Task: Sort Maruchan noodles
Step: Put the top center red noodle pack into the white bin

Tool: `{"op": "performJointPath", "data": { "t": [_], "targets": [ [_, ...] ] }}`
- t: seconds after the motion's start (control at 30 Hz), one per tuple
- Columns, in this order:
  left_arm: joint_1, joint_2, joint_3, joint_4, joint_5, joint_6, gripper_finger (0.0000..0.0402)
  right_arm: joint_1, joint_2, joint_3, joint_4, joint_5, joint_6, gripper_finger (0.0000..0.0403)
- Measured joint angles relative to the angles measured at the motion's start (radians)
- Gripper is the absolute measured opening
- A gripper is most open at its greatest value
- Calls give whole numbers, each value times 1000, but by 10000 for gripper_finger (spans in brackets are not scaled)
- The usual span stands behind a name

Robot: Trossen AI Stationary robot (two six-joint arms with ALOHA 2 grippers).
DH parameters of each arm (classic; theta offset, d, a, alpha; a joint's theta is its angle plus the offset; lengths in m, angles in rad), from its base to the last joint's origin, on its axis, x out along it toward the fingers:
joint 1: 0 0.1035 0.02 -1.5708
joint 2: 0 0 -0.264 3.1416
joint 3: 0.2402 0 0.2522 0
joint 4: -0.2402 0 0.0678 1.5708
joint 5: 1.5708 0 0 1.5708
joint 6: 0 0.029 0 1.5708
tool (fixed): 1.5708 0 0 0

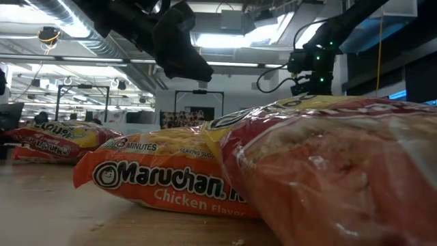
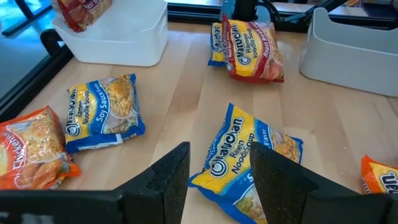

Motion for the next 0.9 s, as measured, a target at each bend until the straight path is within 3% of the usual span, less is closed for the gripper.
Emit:
{"op": "performJointPath", "data": {
  "t": [0.23,0.47,0.9],
  "targets": [
    [0,0,0,1,-7,0,162,0,0,0,33,-109,-133,95],
    [0,0,0,1,-7,0,162,-50,14,-11,88,-210,-122,95],
    [0,0,0,1,-7,0,162,-60,128,-13,105,-198,-105,97]
  ]
}}
